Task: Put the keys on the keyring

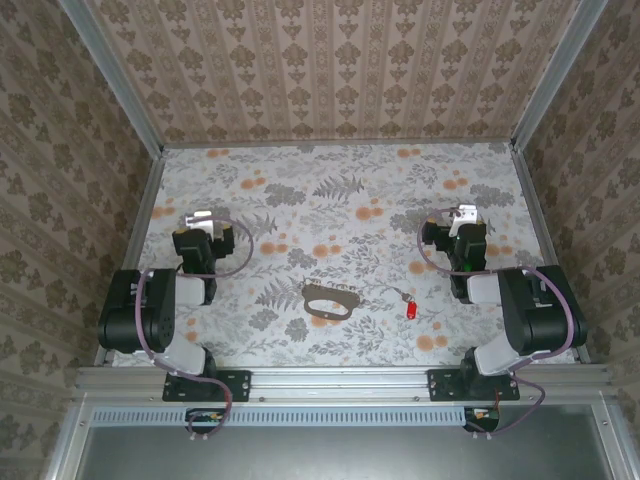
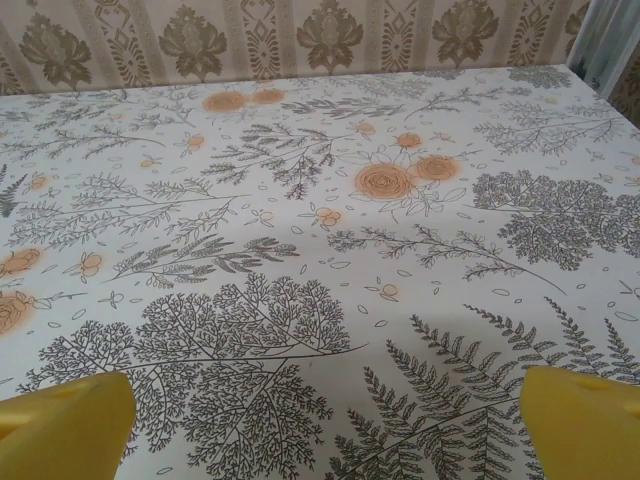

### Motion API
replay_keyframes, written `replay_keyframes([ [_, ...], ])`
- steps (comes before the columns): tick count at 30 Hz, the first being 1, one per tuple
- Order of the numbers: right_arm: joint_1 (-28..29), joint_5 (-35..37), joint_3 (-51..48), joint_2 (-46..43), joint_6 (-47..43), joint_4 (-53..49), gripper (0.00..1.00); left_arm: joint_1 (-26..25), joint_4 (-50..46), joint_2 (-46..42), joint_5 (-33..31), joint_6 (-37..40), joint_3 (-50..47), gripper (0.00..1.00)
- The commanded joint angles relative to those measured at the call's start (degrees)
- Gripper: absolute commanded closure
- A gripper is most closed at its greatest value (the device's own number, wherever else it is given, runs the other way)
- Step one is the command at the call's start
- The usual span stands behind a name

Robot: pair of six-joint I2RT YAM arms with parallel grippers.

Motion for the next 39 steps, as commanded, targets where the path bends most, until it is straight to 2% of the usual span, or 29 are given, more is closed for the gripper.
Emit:
replay_keyframes([
  [1, 0.30, -1.49, 0.90, 0.30, -0.87, -0.31, 0.00, 0.35, 0.10, -0.33, 1.21, -0.97, 1.00, 0.00],
  [18, -0.58, -3.22, 0.93, 0.13, -0.21, -0.37, 0.00, 0.74, 0.64, -0.58, 2.25, -0.94, 0.72, 0.01],
  [20, -0.66, -2.68, 1.56, -2.74, 0.01, -3.16, 0.00, 0.44, -0.14, -3.02, 1.32, -0.73, 0.38, 0.03],
  [24, -0.55, -0.19, 6.29, -12.06, 0.84, -17.98, 0.00, 0.31, -18.83, -11.66, -2.67, -2.33, 7.22, 0.03],
  [26, -1.05, 0.41, 6.94, -17.25, 5.24, -20.44, 0.00, 0.12, -27.11, -13.69, -3.00, -3.56, 11.55, 0.03],
  [28, -1.61, -2.09, 8.02, -22.61, 9.25, -23.46, 0.00, -0.54, -34.35, -15.06, -3.44, -5.86, 15.88, 0.04],
  [30, -1.97, -1.67, 8.12, -27.98, 16.48, -25.29, 0.00, -2.02, -40.47, -16.20, -3.17, -8.39, 19.49, 0.05],
  [34, -2.25, -10.98, 9.28, -33.02, 19.68, -30.57, 0.00, -7.88, -47.80, -18.57, -2.72, -10.92, 23.36, 0.05],
  [39, -1.35, -21.68, 12.04, -31.53, 23.03, -40.82, 0.14, -16.41, -58.08, -20.56, -2.47, -13.99, 26.61, 0.05],
])
